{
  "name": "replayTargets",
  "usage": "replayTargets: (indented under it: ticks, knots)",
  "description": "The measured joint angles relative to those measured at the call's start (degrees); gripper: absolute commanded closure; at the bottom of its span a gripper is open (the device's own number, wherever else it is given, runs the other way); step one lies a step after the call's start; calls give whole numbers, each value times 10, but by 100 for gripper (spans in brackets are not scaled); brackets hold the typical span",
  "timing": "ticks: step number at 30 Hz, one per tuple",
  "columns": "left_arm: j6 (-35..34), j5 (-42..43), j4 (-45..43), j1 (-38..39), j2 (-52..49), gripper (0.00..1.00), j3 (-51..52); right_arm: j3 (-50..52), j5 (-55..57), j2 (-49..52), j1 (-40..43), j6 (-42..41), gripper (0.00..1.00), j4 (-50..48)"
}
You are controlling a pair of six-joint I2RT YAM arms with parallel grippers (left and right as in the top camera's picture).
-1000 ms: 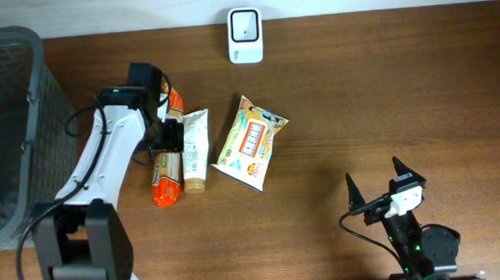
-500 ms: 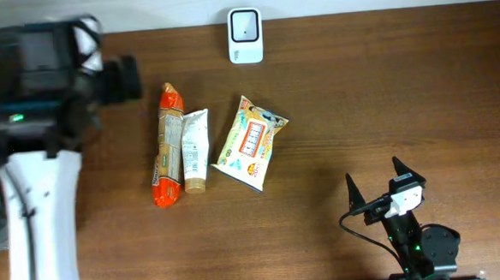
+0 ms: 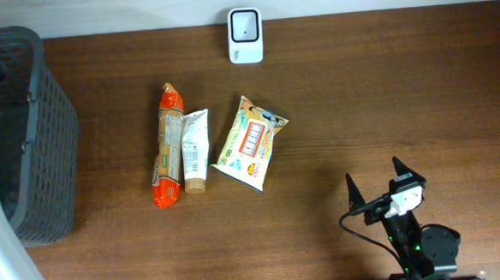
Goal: Scan the item barcode
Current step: 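Reach the left gripper into the basket and grasp the small green box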
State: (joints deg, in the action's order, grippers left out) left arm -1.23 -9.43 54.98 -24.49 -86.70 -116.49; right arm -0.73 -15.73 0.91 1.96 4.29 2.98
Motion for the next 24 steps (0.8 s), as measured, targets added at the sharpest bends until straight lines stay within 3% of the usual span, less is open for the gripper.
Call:
replayTargets:
  ticks: [5, 16, 24]
  knots:
    - [2, -16, 40, -46, -37, 1, -4, 0, 0, 0, 0, 0, 1, 0]
    - [23, -22, 38, -59, -87, 1, -4, 0, 0, 0, 0, 0, 1, 0]
    - [62, 26, 88, -128, -212, 14, 3, 0, 0, 0, 0, 0, 1, 0]
